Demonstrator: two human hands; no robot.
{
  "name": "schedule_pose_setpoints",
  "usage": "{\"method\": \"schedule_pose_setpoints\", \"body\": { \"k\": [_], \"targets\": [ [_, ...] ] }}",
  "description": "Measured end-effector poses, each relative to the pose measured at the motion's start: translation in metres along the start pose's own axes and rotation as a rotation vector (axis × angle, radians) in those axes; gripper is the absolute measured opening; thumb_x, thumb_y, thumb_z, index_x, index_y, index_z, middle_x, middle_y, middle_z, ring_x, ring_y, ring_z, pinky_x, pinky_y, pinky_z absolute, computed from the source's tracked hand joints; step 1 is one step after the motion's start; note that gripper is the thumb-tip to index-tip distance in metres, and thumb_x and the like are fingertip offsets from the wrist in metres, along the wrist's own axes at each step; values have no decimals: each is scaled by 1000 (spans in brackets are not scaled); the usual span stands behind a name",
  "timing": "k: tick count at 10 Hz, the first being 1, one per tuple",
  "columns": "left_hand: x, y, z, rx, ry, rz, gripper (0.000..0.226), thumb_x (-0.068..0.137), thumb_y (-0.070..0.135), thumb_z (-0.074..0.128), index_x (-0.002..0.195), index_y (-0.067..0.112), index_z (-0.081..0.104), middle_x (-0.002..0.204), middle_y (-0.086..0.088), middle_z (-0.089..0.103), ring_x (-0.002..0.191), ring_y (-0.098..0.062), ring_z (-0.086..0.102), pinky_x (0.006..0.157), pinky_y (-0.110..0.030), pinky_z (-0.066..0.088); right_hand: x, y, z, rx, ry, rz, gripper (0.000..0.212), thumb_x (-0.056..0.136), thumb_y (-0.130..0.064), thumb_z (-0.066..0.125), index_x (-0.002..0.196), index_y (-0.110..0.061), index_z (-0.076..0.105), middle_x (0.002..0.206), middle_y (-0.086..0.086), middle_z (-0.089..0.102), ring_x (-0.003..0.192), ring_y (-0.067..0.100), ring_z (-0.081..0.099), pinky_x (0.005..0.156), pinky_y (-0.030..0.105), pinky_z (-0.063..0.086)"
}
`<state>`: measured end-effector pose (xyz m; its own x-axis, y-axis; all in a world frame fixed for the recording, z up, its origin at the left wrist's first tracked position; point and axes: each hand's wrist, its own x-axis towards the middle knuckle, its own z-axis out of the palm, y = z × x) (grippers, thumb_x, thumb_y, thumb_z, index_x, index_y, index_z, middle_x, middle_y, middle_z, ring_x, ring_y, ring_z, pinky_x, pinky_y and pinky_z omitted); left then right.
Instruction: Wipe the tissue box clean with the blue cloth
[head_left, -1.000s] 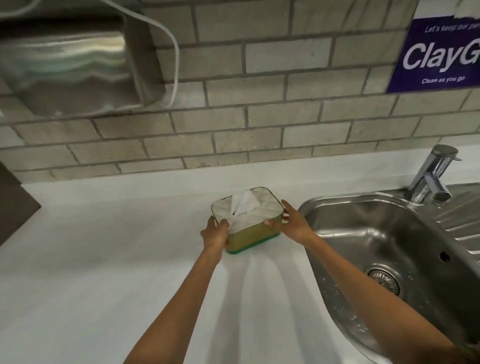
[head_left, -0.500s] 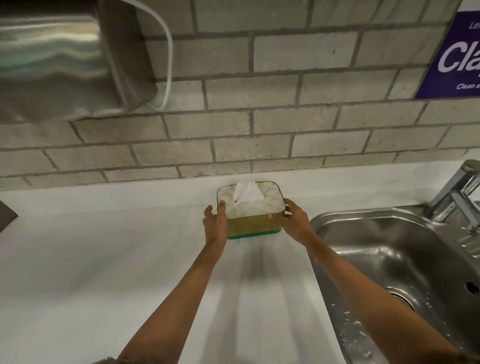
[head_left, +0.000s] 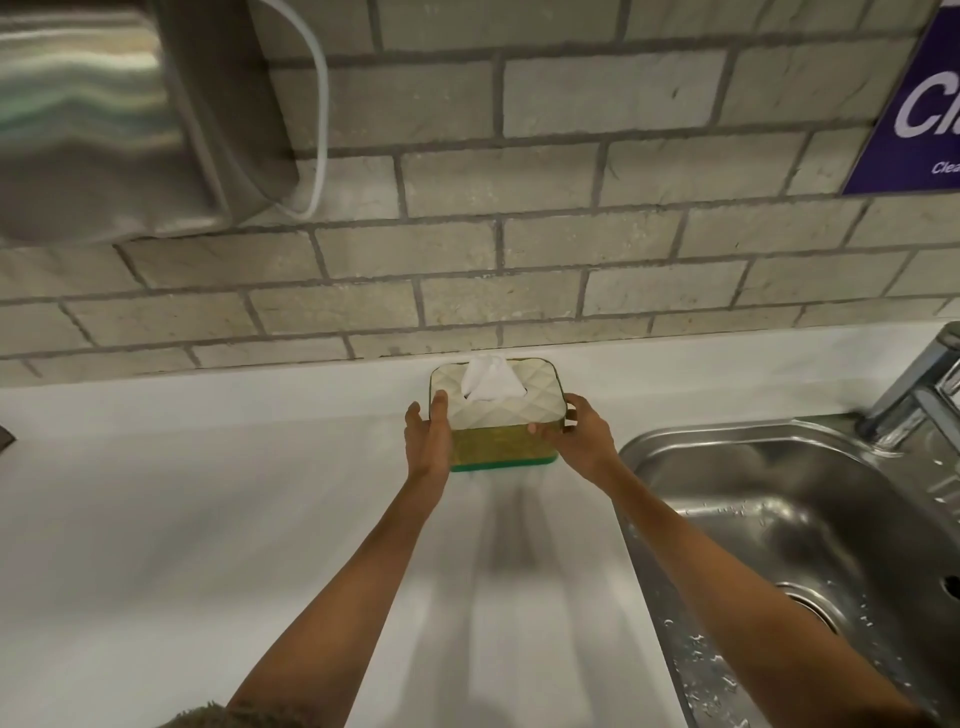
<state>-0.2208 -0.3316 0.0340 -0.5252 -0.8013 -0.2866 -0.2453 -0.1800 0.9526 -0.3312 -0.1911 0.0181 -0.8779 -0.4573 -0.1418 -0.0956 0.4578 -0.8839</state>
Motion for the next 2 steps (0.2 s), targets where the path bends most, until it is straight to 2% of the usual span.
{"method": "schedule_pose_setpoints", "body": {
  "k": [2],
  "targets": [
    [-3,1,-13,156,-42,-17,69,95,54,28,151,19,8,158,-8,20,143,-31,24,115,-43,21,-8,-4,-3,-101,-52,76,94,78,-42,67,148,-12,12,146,15,39,132,34,40,101,39,38]
  ]
}}
